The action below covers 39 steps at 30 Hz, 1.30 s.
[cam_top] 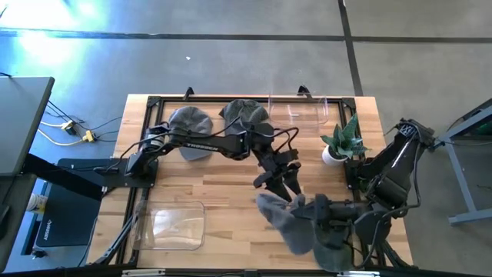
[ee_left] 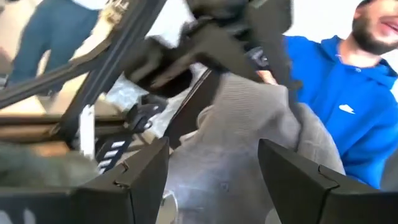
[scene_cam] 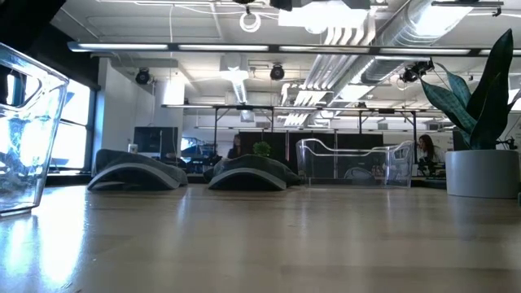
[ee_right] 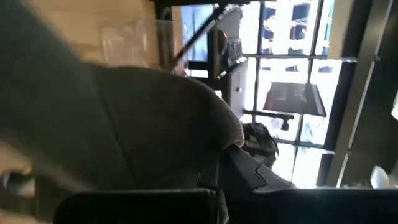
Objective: Pick & Place hat
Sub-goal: Put the bottom gray cap into the top transparent bin
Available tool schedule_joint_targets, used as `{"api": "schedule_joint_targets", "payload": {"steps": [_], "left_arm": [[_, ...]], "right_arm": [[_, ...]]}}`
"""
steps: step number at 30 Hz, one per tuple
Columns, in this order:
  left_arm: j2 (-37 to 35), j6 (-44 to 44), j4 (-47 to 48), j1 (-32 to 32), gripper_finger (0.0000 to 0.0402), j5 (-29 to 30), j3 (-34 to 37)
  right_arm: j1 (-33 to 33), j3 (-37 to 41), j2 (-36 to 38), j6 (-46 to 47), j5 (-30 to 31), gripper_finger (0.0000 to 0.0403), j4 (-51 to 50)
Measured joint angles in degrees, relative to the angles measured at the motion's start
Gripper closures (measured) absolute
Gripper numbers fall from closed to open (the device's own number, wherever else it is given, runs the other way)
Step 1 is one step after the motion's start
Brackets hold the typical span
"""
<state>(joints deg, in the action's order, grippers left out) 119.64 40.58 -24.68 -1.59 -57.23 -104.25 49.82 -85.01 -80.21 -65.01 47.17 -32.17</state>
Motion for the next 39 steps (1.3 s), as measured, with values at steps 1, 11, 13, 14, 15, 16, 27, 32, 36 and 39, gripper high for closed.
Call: {"api": "schedule_joint_targets", "payload": {"steps": [1,11,13,14,15,16,27,32,36,39], "left_arm": [[-0.1,0.0,-1.2,-0.4,0.0161,0.0,0.0],[-0.2,1.2,-12.8,-1.4,0.0192,0.8,-0.1],[-0.3,2.7,-15.3,-1.3,0.0219,1.5,-0.1],[-0.7,3.3,-15.6,-1.3,0.0235,1.4,-0.1],[-1.0,3.5,-15.6,-1.0,0.0253,1.1,-0.1],[-1.2,3.6,-15.9,-1.0,0.0272,1.1,-0.1],[-2.8,9.7,-15.2,0.5,0.0377,-1.5,0.0],[-3.1,10.0,-15.2,0.5,0.0395,-1.0,0.0],[-3.1,10.3,-14.9,0.4,0.0393,0.1,0.0],[-3.1,10.0,-12.5,0.4,0.0393,0.8,0.0]], "right_arm": [[0.0,0.0,0.2,0.0,0.4,0.0401,0.1],[1.5,0.0,1.6,7.0,6.1,0.0401,-0.2],[2.2,0.0,1.6,9.8,6.8,0.0401,-1.4],[2.5,0.0,1.6,11.3,7.4,0.0401,-1.6],[2.8,0.0,1.6,12.9,7.9,0.0401,-2.0],[3.2,0.0,1.6,14.5,8.5,0.0401,-2.3],[5.7,0.0,1.6,34.6,10.8,0.0400,-2.8],[5.6,-0.1,1.6,45.4,8.3,0.0400,-4.4],[5.2,-0.1,1.6,56.8,3.3,0.0389,-8.7],[4.3,-0.1,1.9,64.5,-1.0,0.0361,-11.7]]}}
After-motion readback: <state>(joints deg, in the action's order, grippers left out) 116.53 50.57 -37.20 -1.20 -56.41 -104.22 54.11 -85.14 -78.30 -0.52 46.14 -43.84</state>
